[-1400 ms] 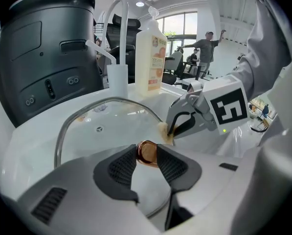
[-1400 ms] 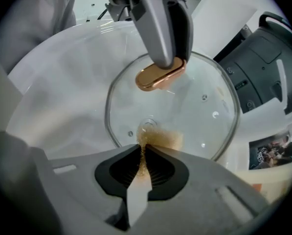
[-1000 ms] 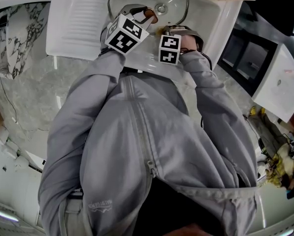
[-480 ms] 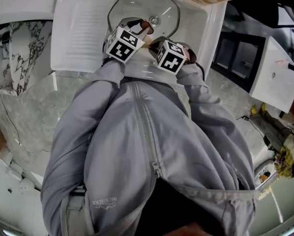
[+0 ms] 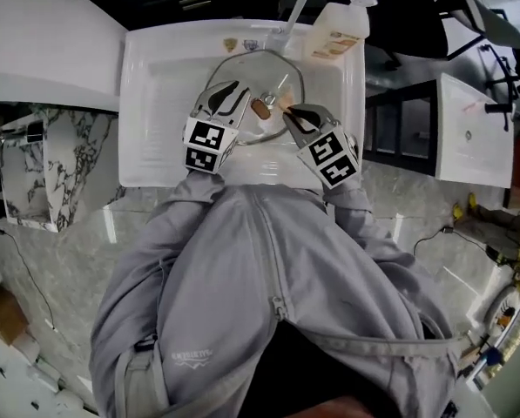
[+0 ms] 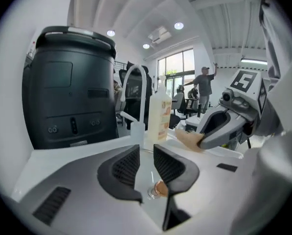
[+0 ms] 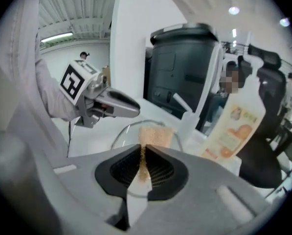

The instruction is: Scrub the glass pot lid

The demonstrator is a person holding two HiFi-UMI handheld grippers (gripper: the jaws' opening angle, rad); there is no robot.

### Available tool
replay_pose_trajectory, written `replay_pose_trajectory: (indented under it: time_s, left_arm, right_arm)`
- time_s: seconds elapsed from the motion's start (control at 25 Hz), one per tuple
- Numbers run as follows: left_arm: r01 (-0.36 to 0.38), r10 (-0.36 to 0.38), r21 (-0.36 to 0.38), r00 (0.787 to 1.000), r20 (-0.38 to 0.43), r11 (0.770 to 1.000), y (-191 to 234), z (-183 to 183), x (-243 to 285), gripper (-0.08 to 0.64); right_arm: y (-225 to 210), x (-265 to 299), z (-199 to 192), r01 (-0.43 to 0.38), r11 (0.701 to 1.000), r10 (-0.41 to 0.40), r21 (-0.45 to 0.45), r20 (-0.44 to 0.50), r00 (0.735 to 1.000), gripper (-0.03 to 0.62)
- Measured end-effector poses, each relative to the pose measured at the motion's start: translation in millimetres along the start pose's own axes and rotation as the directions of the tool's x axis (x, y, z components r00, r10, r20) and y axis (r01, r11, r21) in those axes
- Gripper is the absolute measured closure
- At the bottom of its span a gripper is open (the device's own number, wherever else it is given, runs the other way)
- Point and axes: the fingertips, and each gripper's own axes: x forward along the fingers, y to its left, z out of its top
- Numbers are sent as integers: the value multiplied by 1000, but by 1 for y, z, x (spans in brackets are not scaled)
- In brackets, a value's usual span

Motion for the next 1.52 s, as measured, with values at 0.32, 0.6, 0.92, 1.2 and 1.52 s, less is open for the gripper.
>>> replay_pose_trajectory:
  time_s: [0.32,0.6,0.92,1.2,1.52]
  left_arm:
    - [-92,72,60,959,273,994,14,119,-65,547]
    - [-112,95,23,917,388,993,14,159,-115,554]
    - [-82,61,39,923,380,996,8,140,-124,554]
    - [-62,36,60,931,363,996,10,134,-125,554]
    - [-33,13,51,934,356,998,10,121,-122,554]
  right_arm:
    - [-31,-65,131,342,937,-345,78,375,860,563]
    - [-27,-105,171,398,872,-489,285,525,697,563]
    - [-3,-94,155,433,834,-552,343,491,674,563]
    - [2,-94,155,460,819,-574,343,482,662,563]
    - [8,-86,156,462,817,-576,345,473,666,563]
